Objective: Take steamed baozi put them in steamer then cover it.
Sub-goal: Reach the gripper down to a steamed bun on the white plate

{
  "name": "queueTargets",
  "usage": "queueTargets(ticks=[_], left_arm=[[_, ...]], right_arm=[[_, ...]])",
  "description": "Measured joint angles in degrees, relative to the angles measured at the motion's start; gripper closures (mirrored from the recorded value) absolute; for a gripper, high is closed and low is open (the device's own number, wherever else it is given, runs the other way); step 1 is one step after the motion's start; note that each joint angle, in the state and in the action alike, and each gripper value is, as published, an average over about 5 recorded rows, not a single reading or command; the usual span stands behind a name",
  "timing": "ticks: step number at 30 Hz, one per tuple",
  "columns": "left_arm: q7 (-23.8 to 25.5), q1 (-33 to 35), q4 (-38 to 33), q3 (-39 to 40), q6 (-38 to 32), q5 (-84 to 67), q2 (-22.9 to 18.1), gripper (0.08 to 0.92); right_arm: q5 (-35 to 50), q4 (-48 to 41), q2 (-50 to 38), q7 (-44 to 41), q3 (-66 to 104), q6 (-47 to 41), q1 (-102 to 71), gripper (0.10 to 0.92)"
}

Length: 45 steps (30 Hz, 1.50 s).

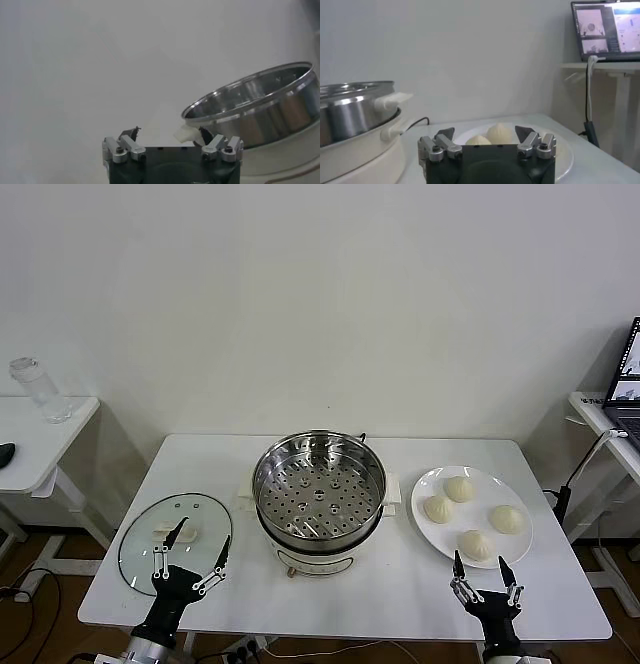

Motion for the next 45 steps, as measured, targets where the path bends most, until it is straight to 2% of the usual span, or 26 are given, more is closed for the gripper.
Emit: queueTargets(ticks=[11,17,21,29,39,45], left_arm=[[0.04,0.77,-1.33,0.22,-0.11,0.22,-0.07,0.177],[-0.03,0.54,-1.53,1.04,-0.18,0.82,-0.39,0.177],[-0.09,0.54,-1.72,1.63,-0.1,1.21,-0.69,0.177],[-0.1,0.57,-2.06,1.88,-0.23,1.48,-0.82,0.177],[-0.25,0.66,-2.03,1.87,-0.15,1.59,-1.17,0.177],[-0.32,1.08,-2.39,1.58,0.02,1.6,-1.53,0.177]], right_arm=[[5.65,-6.15,-7.42,1.55,-0.59,-7.11,14.84,0.203],[11.64,-14.87,-14.16,0.5,-6.03,-10.86,30.11,0.203],[14.76,-22.38,-18.41,-3.23,-11.95,-12.8,40.89,0.203],[13.6,-37.5,-25.12,-21.51,-27.27,-14.52,60.37,0.203],[1.64,-53.39,-27.56,-50.67,-47.13,-12.31,81.49,0.203],[-7.47,-60.45,-26.5,-64.5,-55.83,-11.15,90.4,0.203]])
